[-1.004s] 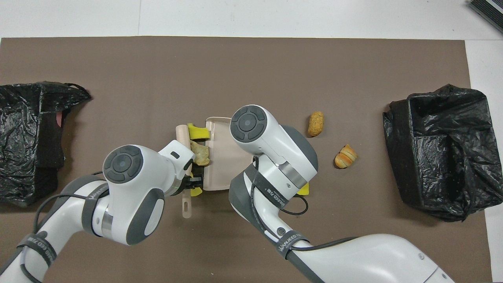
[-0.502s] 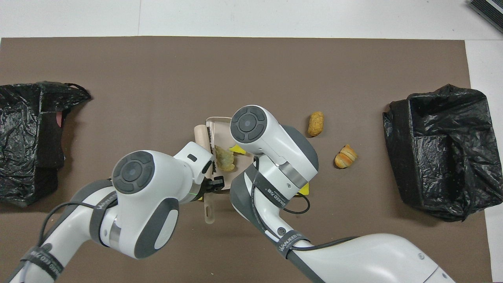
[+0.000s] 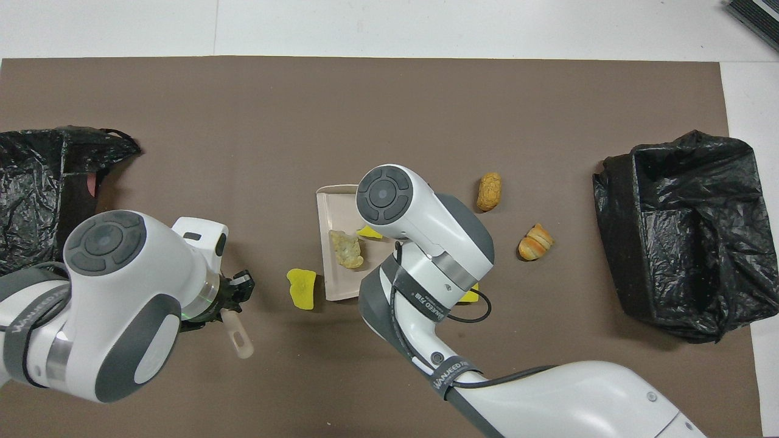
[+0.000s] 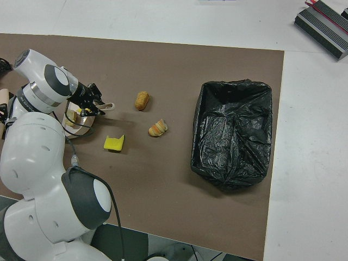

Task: Sweep and dump trash in bin
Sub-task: 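Sweep the yellow pieces into the dustpan with the left gripper's brush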

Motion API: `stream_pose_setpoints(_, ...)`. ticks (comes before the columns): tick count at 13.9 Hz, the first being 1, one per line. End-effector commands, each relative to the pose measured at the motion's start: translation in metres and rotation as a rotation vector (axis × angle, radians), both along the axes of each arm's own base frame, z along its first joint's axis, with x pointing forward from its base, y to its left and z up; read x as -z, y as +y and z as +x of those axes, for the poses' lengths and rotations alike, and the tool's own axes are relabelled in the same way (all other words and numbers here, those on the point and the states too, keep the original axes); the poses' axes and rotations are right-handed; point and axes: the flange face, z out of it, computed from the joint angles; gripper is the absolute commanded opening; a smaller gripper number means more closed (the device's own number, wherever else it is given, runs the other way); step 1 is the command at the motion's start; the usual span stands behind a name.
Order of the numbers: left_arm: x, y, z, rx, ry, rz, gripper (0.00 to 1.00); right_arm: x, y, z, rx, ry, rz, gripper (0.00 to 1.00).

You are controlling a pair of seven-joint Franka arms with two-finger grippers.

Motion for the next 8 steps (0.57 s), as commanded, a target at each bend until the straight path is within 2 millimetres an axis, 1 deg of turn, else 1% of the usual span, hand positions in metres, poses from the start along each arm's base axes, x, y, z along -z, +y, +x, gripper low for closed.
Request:
stream_pose_setpoints(1, 0.008, 0.043, -0.030, -0.039, 0.007, 0.095, 0.00, 0.003, 0.000, -0.018, -0.029, -0.005, -0.011, 0.00)
stream_pose_setpoints(2, 0.013, 0.066, -0.039, -0.077, 0.018, 0.109, 0.00, 0.005, 0.002, -0.023, -0.027, -0.016, -0.002, 0.00)
stream_pose_setpoints(3, 0.017, 0.083, -0.049, -0.095, 0.028, 0.112, 0.00, 0.009, 0.007, -0.030, -0.028, -0.027, 0.014, 0.00)
stream_pose_setpoints(4, 0.021, 0.091, -0.061, -0.083, 0.034, 0.123, 0.00, 0.010, 0.009, -0.032, -0.026, -0.034, 0.024, 0.00)
stream_pose_setpoints(5, 0.025, 0.097, -0.070, -0.081, 0.050, 0.126, 0.00, 0.011, 0.008, -0.032, -0.025, -0.033, 0.026, 0.00)
stream_pose_setpoints(6, 0.029, 0.104, -0.086, -0.074, 0.060, 0.125, 0.00, 0.013, 0.008, -0.035, -0.025, -0.031, 0.027, 0.00)
stream_pose_setpoints(7, 0.043, 0.102, -0.099, -0.047, 0.083, 0.127, 0.00, 0.016, 0.006, -0.039, -0.011, -0.029, 0.022, 0.00)
stream_pose_setpoints(8, 0.054, 0.098, -0.105, -0.030, 0.093, 0.132, 0.00, 0.018, 0.005, -0.041, -0.008, -0.029, 0.022, 0.00)
